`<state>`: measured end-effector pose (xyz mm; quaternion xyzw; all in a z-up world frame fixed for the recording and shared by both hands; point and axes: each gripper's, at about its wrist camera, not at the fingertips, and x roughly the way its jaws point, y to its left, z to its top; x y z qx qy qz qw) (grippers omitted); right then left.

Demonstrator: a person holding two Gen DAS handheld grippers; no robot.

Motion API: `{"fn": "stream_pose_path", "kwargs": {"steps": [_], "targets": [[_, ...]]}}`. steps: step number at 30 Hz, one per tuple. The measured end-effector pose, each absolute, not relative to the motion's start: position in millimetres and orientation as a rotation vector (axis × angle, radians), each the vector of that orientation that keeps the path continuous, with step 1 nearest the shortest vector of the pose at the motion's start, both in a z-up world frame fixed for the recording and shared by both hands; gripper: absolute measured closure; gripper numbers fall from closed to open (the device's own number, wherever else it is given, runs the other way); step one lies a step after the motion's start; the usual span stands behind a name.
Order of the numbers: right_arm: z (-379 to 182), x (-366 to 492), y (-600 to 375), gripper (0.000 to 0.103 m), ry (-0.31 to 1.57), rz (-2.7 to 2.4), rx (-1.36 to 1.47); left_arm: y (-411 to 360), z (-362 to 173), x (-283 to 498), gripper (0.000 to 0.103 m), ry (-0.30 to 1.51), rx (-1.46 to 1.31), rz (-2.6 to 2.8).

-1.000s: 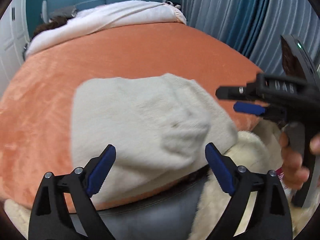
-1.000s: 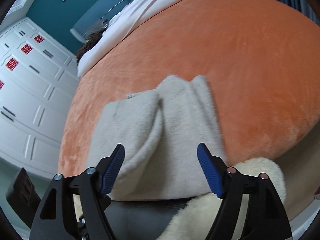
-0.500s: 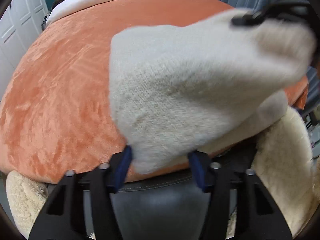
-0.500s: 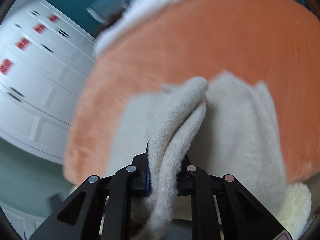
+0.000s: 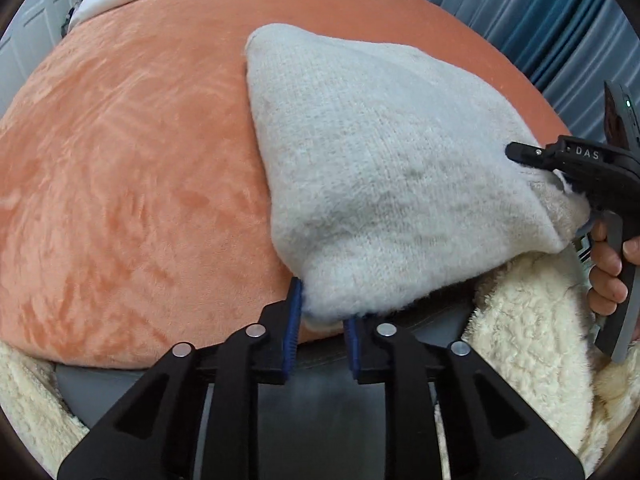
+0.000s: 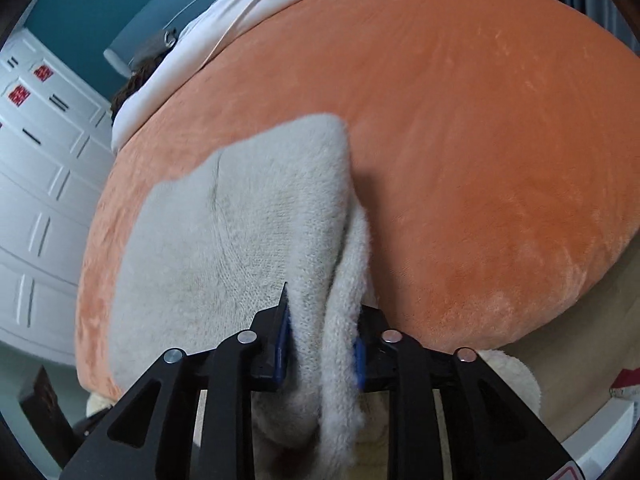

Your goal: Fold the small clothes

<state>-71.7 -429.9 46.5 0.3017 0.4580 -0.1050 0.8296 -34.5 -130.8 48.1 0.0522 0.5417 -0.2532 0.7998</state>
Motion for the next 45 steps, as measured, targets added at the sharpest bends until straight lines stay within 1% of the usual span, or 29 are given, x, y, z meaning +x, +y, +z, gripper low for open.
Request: {"fn": "stream_pose_path", "kwargs": {"steps": [1, 2, 3, 4, 6, 9, 11, 13, 16, 17, 18, 19, 20, 21, 24, 25, 26, 27, 30, 31, 33, 34, 35, 36, 37, 39, 41, 43, 45], "targets": [[54, -77, -430, 0.077, 0.955, -0.254, 0.63, -125, 52, -35, 0.071, 1.159, 0.102, -0.525], [62, -83, -431, 0.073, 0.934, -0.281, 0.614, -120, 56, -38, 0.067, 1.15, 0.099, -0.512], [73, -90, -428, 0.073, 0.908, -0.32, 0.575, -115, 61, -37, 0.06, 1.136, 0.099, -0.495], [87, -96, -422, 0.073, 0.885, -0.348, 0.53, -110, 65, -42, 0.05, 1.123, 0.1, -0.476], [112, -103, -405, 0.073, 0.837, -0.291, 0.485, -100, 73, -46, 0.04, 1.104, 0.084, -0.429], [139, -96, -359, 0.073, 0.807, -0.091, 0.421, -84, 86, -51, 0.04, 1.071, 0.038, -0.332], [140, -81, -323, 0.073, 0.832, 0.0, 0.355, -72, 92, -48, 0.039, 1.055, -0.003, -0.289], [114, -57, -291, 0.073, 0.905, 0.061, 0.317, -67, 94, -47, 0.039, 1.055, -0.02, -0.279], [27, -27, -254, 0.073, 1.17, 0.105, 0.286, -66, 99, -50, 0.038, 1.046, -0.008, -0.288], [20, -28, -247, 0.073, 1.153, 0.107, 0.268, -66, 102, -49, 0.038, 1.046, -0.003, -0.291], [28, -30, -241, 0.073, 1.134, 0.102, 0.227, -66, 104, -50, 0.037, 1.042, -0.003, -0.302], [37, -31, -239, 0.074, 1.132, 0.101, 0.202, -68, 106, -50, 0.033, 1.034, -0.004, -0.31], [53, -34, -244, 0.076, 1.108, 0.093, 0.21, -68, 108, -51, 0.031, 1.023, -0.005, -0.312], [68, -41, -255, 0.076, 1.064, 0.089, 0.265, -69, 109, -52, 0.026, 1.015, -0.006, -0.315], [98, -69, -305, 0.076, 0.947, -0.027, 0.355, -78, 108, -50, 0.026, 1.016, -0.009, -0.345], [103, -79, -327, 0.071, 0.919, -0.084, 0.389, -81, 108, -48, 0.026, 1.016, -0.005, -0.358], [105, -83, -343, 0.063, 0.909, -0.124, 0.42, -86, 109, -47, 0.026, 1.014, 0.002, -0.372], [104, -85, -366, 0.06, 0.907, -0.169, 0.461, -92, 110, -46, 0.026, 1.011, 0.007, -0.392], [94, -78, -408, 0.056, 0.926, -0.257, 0.519, -112, 111, -44, 0.026, 1.01, 0.023, -0.434], [85, -72, -415, 0.053, 0.943, -0.255, 0.534, -118, 110, -43, 0.025, 1.012, 0.027, -0.445], [63, -51, -419, 0.052, 0.998, -0.237, 0.552, -131, 108, -44, 0.025, 1.019, 0.049, -0.456], [54, -43, -417, 0.066, 1.034, -0.239, 0.528, -135, 107, -44, 0.025, 1.023, 0.059, -0.461], [50, -33, -411, 0.083, 1.061, -0.227, 0.487, -140, 106, -44, 0.025, 1.029, 0.068, -0.464], [60, -28, -404, 0.086, 1.044, -0.201, 0.461, -143, 105, -44, 0.025, 1.035, 0.077, -0.465], [78, -28, -399, 0.09, 0.988, -0.145, 0.455, -144, 106, -45, 0.025, 1.034, 0.082, -0.467], [120, -36, -394, 0.091, 0.852, -0.045, 0.454, -145, 106, -44, 0.025, 1.028, 0.094, -0.457], [148, -42, -392, 0.091, 0.771, -0.007, 0.459, -146, 103, -42, 0.024, 1.037, 0.093, -0.446], [141, -42, -403, 0.091, 0.771, -0.011, 0.491, -147, 98, -39, 0.024, 1.054, 0.091, -0.43], [91, -25, -412, 0.09, 0.922, -0.075, 0.449, -148, 95, -38, 0.024, 1.063, 0.09, -0.424]]}}
